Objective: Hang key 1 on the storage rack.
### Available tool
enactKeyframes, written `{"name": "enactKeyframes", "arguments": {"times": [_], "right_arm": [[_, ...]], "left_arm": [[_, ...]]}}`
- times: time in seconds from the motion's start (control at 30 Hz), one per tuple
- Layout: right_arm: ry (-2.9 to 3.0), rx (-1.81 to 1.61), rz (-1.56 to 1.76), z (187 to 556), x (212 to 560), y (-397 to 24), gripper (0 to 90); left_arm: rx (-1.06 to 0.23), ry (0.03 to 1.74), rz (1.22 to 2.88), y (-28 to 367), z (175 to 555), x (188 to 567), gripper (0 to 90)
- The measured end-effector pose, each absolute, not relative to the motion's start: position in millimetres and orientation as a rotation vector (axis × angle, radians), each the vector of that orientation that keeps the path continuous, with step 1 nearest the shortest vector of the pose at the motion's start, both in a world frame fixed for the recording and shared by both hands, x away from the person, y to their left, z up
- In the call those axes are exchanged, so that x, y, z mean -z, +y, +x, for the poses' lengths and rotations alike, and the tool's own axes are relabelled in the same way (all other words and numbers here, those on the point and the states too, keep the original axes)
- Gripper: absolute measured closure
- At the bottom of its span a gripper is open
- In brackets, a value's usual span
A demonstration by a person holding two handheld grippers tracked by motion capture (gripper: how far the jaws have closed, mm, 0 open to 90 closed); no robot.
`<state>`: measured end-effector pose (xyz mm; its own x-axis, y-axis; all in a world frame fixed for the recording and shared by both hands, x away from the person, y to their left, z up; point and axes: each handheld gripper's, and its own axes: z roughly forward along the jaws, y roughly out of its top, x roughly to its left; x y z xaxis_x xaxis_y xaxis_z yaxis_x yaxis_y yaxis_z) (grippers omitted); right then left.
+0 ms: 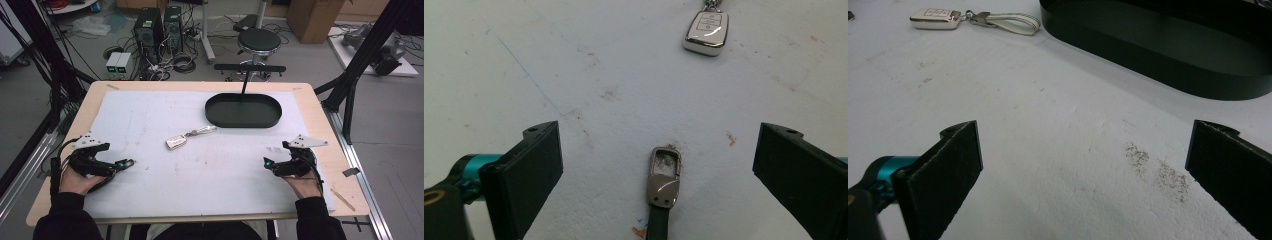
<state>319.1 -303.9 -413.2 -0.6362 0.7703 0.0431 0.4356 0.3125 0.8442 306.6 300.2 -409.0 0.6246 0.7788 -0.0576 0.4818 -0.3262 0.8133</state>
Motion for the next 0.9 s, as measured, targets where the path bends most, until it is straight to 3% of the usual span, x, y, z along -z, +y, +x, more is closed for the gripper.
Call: {"name": "enactKeyframes", "arguments": {"times": [0.9], "right_arm": [[2.251, -1.211, 1.095, 322.2, 419.8, -301.7, 0.8]], "left_arm": [[-0.437, 0.999, 2.002, 300.9, 307.9, 409.6, 6.3]]}}
